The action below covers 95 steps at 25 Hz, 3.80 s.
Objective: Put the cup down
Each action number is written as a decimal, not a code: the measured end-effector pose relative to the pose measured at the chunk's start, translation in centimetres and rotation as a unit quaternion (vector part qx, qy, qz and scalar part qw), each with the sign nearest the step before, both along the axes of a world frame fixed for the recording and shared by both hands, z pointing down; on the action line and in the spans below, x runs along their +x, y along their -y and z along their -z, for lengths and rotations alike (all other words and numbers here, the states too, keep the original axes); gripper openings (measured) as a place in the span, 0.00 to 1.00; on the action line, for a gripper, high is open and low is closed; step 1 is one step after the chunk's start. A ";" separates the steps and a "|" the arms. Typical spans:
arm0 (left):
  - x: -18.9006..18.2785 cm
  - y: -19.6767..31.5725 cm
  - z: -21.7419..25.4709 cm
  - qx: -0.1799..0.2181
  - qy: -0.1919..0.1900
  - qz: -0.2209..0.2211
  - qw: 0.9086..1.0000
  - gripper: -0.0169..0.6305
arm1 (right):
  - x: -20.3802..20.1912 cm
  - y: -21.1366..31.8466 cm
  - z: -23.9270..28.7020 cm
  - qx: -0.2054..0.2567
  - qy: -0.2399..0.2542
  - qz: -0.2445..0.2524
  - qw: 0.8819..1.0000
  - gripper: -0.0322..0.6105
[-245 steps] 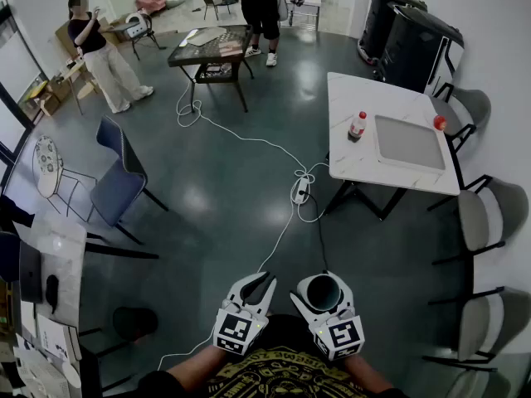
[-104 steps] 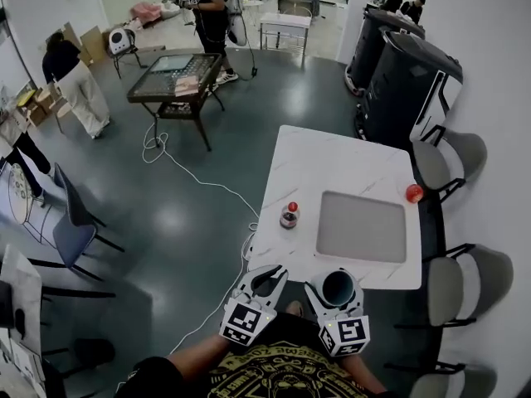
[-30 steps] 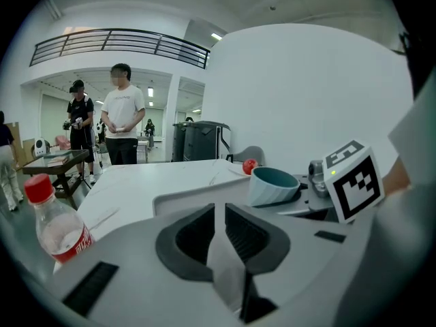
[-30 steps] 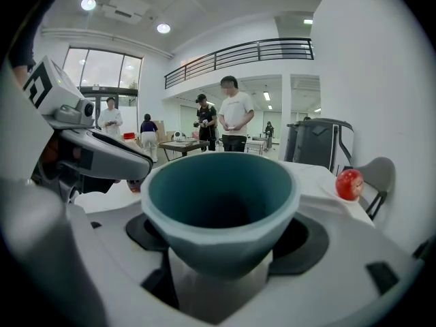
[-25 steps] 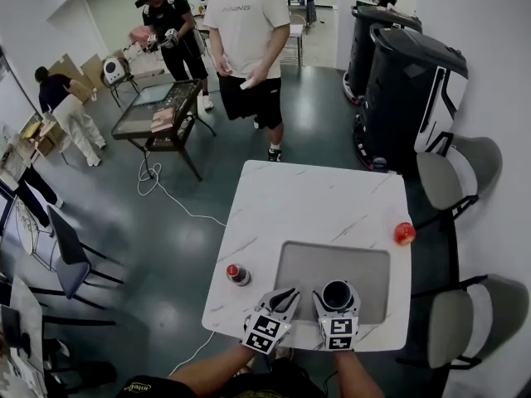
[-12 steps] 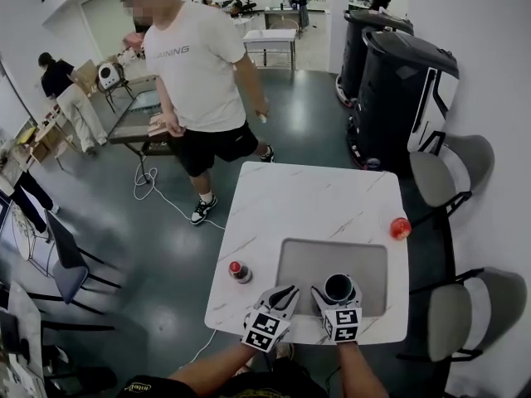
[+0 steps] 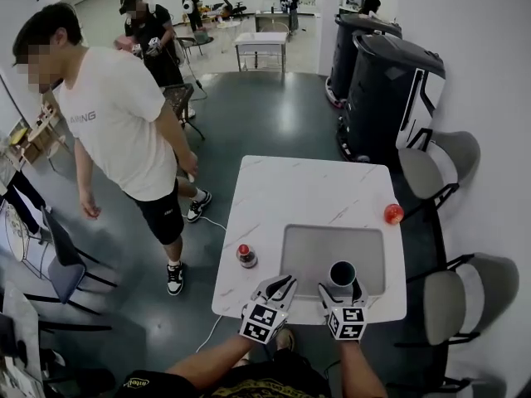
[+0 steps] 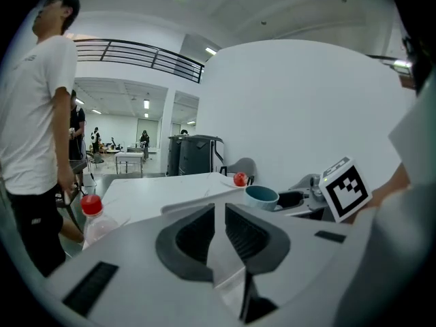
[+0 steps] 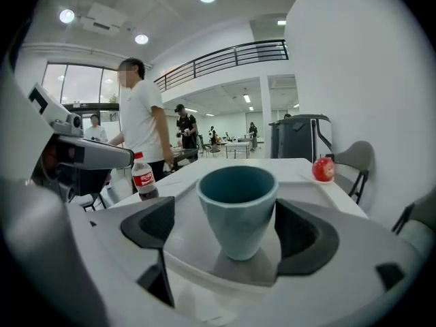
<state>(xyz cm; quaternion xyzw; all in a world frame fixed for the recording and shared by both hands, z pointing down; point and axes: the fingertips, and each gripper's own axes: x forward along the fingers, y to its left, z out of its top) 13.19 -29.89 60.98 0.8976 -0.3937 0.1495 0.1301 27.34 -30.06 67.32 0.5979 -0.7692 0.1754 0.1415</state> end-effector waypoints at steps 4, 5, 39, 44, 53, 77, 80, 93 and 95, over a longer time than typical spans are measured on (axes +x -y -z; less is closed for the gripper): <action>-1.7 -2.6 0.9 -0.004 -0.012 0.000 1.000 0.11 | -0.8 -3.1 2.8 0.022 0.006 -0.025 0.999 0.74; -2.2 -3.3 1.0 -0.005 -0.013 0.001 1.000 0.11 | -1.2 -3.9 3.4 0.028 0.006 -0.028 0.999 0.74; -12.8 -24.2 6.3 0.009 -0.056 -0.037 0.998 0.11 | -16.4 -25.4 12.7 0.062 -0.006 0.011 0.998 0.06; -11.2 -26.7 6.9 0.010 -0.055 -0.024 0.998 0.11 | -14.7 -27.9 13.4 0.072 -0.013 0.035 0.997 0.06; -2.9 -32.6 7.4 0.015 -0.043 -0.029 0.999 0.11 | -8.0 -34.2 13.9 0.073 -0.016 0.066 0.995 0.06; 13.5 -44.2 4.2 0.007 -0.037 -0.105 0.994 0.11 | 6.3 -47.3 9.9 0.062 -0.024 0.033 0.997 0.06; 14.5 -44.6 4.1 0.008 -0.034 -0.113 0.993 0.11 | 7.2 -47.8 9.3 0.055 -0.022 0.026 0.998 0.05; 14.6 -44.5 4.3 0.014 -0.021 -0.110 0.994 0.11 | 7.9 -47.2 10.3 0.071 -0.023 0.026 0.997 0.05; 14.5 -44.3 4.4 0.016 -0.019 -0.109 0.994 0.11 | 7.9 -47.1 10.0 0.069 -0.019 0.025 0.997 0.05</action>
